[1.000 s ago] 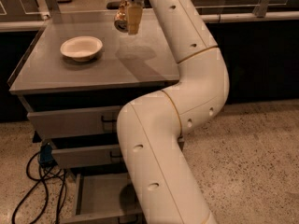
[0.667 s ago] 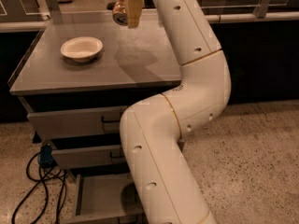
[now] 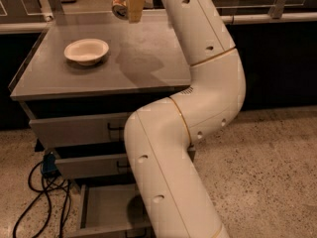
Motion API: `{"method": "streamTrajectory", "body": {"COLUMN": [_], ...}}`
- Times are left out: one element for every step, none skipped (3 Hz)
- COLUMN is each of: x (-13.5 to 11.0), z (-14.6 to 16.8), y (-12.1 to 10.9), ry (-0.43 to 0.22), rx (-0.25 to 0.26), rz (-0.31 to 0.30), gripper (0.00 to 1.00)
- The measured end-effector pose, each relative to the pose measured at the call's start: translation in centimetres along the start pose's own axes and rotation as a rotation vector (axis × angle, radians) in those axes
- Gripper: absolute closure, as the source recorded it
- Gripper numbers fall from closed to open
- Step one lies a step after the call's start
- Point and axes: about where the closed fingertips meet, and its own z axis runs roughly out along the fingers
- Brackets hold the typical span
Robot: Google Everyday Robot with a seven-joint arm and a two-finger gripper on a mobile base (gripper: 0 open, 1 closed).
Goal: Place orange can into bottom drawer
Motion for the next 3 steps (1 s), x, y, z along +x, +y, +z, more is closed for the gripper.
{"method": "streamTrajectory", "body": {"x": [-0.7,-0.4,-0.7], "z": [-6.2,-16.0,-16.3], "y": [-1.7,-3.2,-4.2], "ry": [0.088,0.205,0.214], "rx": [0.066,0.219,0.260], "rz": [0.069,0.122,0.111], "gripper": [1.00,1.00,1.00]}}
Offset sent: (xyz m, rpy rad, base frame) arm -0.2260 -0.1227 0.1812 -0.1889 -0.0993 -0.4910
